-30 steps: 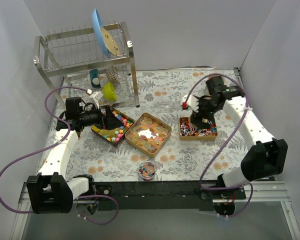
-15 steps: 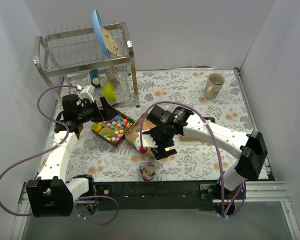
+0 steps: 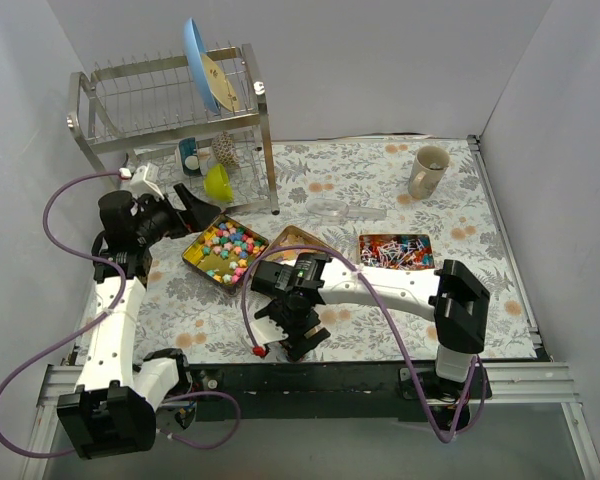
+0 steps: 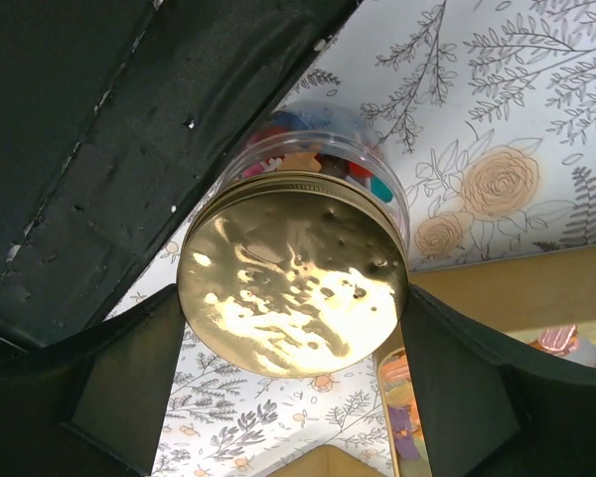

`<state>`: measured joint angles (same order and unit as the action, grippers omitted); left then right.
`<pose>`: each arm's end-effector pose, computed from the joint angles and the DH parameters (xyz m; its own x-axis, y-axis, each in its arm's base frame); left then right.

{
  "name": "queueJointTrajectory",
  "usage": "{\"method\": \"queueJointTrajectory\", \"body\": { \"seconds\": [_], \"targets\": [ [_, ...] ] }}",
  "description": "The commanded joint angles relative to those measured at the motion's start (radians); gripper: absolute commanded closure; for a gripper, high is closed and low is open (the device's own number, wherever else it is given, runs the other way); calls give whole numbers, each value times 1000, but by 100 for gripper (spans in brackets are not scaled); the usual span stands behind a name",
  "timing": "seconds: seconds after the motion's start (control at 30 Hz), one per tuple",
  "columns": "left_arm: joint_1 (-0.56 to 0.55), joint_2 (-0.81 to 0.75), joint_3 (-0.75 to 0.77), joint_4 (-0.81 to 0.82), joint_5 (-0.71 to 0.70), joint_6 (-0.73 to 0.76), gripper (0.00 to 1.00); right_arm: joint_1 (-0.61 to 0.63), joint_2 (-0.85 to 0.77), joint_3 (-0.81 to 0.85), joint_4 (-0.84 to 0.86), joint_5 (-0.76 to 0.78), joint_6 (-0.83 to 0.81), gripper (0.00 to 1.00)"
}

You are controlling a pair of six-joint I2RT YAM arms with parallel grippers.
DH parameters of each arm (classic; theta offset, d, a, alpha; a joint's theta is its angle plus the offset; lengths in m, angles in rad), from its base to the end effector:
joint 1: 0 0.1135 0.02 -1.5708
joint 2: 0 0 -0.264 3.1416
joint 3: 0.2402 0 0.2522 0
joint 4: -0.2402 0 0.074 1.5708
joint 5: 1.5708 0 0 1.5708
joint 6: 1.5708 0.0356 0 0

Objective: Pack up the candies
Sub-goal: Close the bottle lid on the packing bottle.

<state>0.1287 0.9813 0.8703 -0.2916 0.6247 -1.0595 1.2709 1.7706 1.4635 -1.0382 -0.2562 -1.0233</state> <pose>0.2188 0.0073 0.3251 -0.5647 -0.7864 -0.2503 -0.1287 0.3836 -0.9145 0.0943 0.3354 0.2497 0.6535 -0.6825 -0.3273 -0.7357 -0.6745 -0.0623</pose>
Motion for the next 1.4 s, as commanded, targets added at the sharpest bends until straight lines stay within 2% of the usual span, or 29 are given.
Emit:
{"method": "queueJointTrajectory", "body": {
  "seconds": [0.0,0.4,0.7,1.37],
  "targets": [
    [11,-58,15,2,9,0,2,12,33,24,15,21,-3,32],
    [40,-84,-25,12,50,-30,2,24,85,26,40,54,9,32],
    [43,-75,-34,31,81,-49,2,25,52,47,72,60,26,32],
    [54,-93,-56,35,115,-59,2,54,118,86,18,71,9,31]
  ]
}}
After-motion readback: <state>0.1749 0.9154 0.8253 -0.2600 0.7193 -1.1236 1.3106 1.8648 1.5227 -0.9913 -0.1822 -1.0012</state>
